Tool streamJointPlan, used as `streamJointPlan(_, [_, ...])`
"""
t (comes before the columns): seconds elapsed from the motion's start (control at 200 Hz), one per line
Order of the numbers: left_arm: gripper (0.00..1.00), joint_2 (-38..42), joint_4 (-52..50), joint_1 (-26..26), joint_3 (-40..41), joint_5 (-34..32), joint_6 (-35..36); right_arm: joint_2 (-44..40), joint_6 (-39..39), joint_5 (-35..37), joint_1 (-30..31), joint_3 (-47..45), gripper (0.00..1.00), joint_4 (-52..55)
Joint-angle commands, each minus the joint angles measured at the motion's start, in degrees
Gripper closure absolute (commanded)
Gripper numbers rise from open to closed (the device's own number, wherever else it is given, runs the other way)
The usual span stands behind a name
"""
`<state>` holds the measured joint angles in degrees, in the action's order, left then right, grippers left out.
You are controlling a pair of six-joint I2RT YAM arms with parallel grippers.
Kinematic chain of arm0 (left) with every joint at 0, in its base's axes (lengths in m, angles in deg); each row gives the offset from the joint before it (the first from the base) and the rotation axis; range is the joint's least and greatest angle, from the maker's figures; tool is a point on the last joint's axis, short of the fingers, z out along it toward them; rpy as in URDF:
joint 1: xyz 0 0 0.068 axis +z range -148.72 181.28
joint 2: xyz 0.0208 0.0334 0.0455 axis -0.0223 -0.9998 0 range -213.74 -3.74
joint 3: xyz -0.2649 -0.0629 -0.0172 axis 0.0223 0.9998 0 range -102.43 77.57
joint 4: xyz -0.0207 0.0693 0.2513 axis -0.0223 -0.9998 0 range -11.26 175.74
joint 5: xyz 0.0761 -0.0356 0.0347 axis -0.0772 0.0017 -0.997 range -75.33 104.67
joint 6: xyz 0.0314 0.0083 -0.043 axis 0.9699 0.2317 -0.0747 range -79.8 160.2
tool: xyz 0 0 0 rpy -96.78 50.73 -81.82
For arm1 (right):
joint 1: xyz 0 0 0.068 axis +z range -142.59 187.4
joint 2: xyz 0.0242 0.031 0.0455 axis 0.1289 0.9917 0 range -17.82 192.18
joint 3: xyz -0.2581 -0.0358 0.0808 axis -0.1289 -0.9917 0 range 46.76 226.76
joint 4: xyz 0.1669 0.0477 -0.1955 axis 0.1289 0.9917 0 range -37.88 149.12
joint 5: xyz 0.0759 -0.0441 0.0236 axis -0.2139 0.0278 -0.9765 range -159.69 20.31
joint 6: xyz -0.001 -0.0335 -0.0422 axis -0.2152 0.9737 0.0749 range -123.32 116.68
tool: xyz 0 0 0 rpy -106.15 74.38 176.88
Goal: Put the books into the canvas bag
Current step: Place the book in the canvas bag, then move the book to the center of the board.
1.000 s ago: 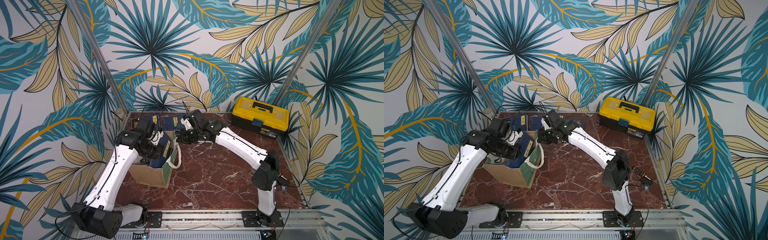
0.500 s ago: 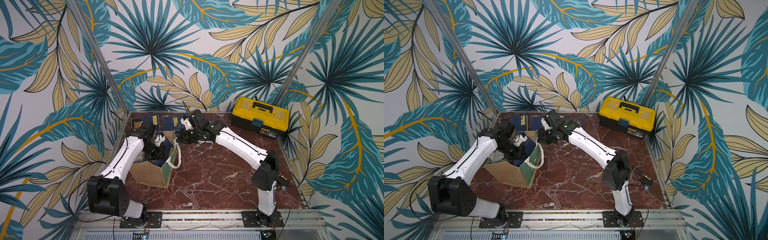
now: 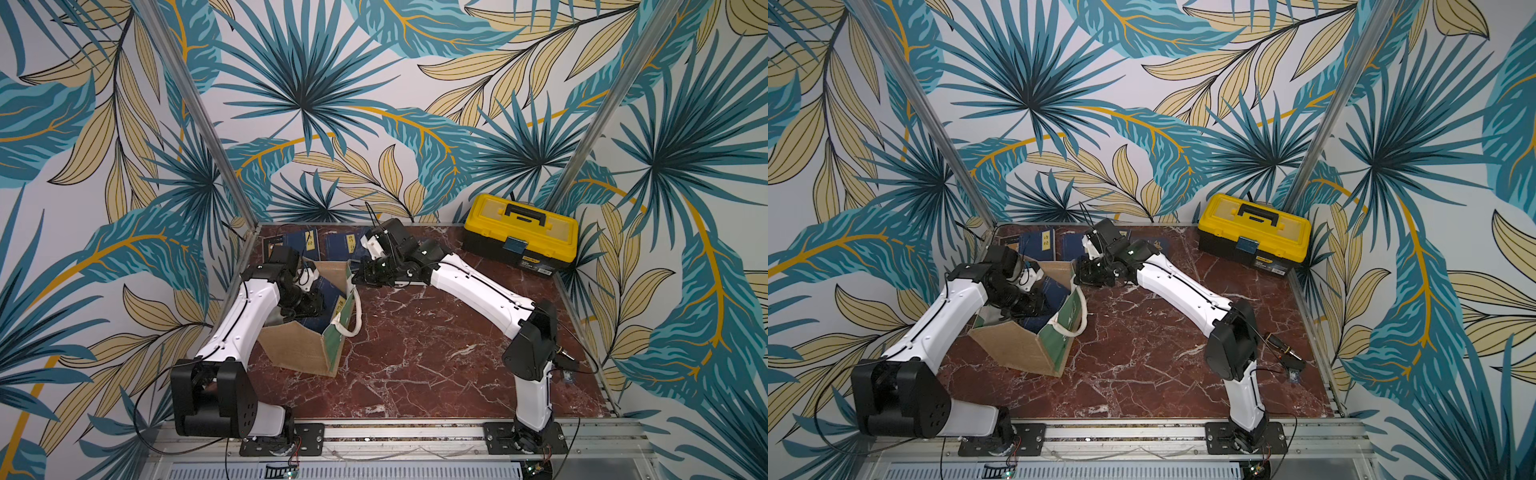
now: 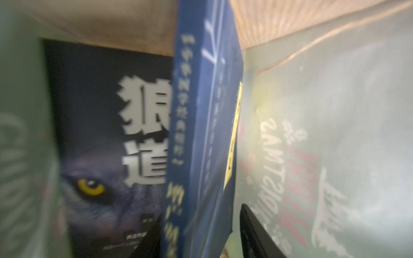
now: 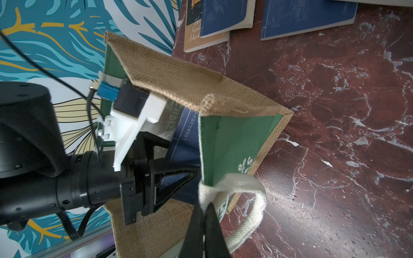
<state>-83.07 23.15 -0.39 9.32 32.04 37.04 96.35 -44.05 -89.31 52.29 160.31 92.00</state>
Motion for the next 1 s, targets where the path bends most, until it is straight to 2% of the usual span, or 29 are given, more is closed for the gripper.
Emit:
streamJointPlan(0.0, [0.44,4.89,0.87,0.43,0.80,-9.48,-0.67,0.50,-0.16,0.55,-0.67,-0.53,1.00,-2.86])
streamJointPlan(0.11, [0.41,8.51,0.75,0.44,-0.48,-16.94,-1.81,0.44,-0.01,0.48,-0.67,-0.51,1.00,-2.75])
streamJointPlan(0.275, [0.37,13.71,0.69,0.42,-3.88,-18.12,-1.25,0.17,0.04,0.72,-0.67,-0.53,0.96,-2.52])
streamJointPlan(0.336, [0.35,14.99,0.55,0.44,-5.18,-16.89,-1.78,0.02,0.08,0.71,-0.67,-0.54,0.88,-2.67])
streamJointPlan(0.426, [0.35,16.20,0.61,0.44,-6.66,-13.94,-3.41,-0.18,0.36,1.01,-0.72,-0.06,0.68,-2.24])
streamJointPlan(0.511, [0.35,16.48,0.59,0.43,-8.17,-10.18,-5.45,-0.80,1.25,1.42,-0.98,0.67,0.54,-1.23])
streamJointPlan(0.676, [0.35,16.25,0.69,-0.11,-11.99,-1.70,-10.73,-5.10,6.28,3.93,-2.63,-0.29,0.46,0.33])
streamJointPlan(0.766, [0.35,15.98,0.71,-3.67,-14.60,-2.00,-13.38,-8.93,9.22,7.83,-4.85,-3.27,0.44,1.36])
streamJointPlan(0.992, [0.35,10.05,1.21,-19.94,-23.32,-9.91,-17.74,-20.90,11.99,14.06,-13.48,-19.52,0.39,-1.17])
